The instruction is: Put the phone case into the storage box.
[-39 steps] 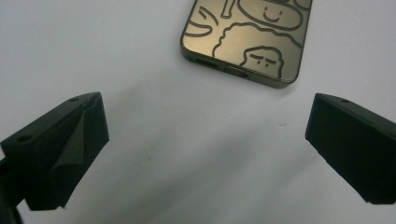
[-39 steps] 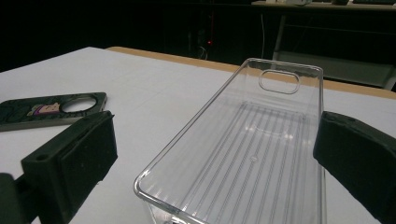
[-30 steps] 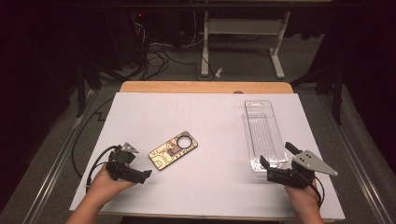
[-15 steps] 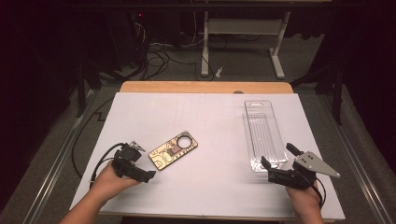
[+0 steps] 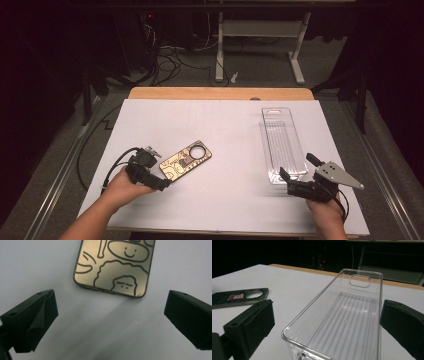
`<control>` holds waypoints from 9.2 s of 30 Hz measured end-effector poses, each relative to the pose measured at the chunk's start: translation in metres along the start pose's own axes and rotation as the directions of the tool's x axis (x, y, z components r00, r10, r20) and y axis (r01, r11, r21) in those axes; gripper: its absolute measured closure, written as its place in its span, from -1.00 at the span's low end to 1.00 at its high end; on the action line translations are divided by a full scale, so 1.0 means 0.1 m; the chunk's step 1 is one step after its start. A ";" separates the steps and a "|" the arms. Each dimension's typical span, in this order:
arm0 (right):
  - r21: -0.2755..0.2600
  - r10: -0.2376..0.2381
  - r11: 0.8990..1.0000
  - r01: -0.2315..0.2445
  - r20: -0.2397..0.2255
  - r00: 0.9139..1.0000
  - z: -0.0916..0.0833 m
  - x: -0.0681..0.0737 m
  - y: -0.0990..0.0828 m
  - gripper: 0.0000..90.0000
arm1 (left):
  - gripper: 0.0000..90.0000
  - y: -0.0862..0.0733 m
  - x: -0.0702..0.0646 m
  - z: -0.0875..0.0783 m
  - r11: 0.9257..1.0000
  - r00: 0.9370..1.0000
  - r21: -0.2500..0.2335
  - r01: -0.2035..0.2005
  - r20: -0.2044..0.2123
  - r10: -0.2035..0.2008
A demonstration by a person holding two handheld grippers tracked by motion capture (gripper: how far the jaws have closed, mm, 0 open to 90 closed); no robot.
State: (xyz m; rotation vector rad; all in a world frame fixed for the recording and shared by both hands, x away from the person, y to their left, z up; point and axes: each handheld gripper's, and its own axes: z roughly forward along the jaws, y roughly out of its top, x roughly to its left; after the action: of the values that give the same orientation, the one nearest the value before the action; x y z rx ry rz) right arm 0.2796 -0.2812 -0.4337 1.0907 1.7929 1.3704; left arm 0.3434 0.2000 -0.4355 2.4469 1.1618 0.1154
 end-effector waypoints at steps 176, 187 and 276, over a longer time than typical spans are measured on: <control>-0.024 0.030 0.999 -0.030 0.017 0.999 -0.09 -0.08 0.01 -1.00 | -0.71 0.75 -0.10 0.39 0.983 0.993 0.142 -0.113 0.053 0.106; -0.036 0.033 0.999 -0.032 0.023 0.999 -0.12 -0.07 0.02 -1.00 | -0.71 0.56 -0.07 0.22 0.998 0.996 -0.022 -0.054 0.072 0.055; -0.014 -0.008 1.000 0.009 0.017 1.000 0.29 0.14 0.46 -1.00 | -0.71 -0.03 -0.04 0.01 0.832 0.989 -0.555 0.011 0.130 0.074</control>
State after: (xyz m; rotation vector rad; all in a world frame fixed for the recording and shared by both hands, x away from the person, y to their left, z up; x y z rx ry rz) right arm 0.3092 -0.2503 -0.3968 1.0835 1.7713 1.3623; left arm 0.3389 0.1982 -0.4375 1.9184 0.8678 0.2432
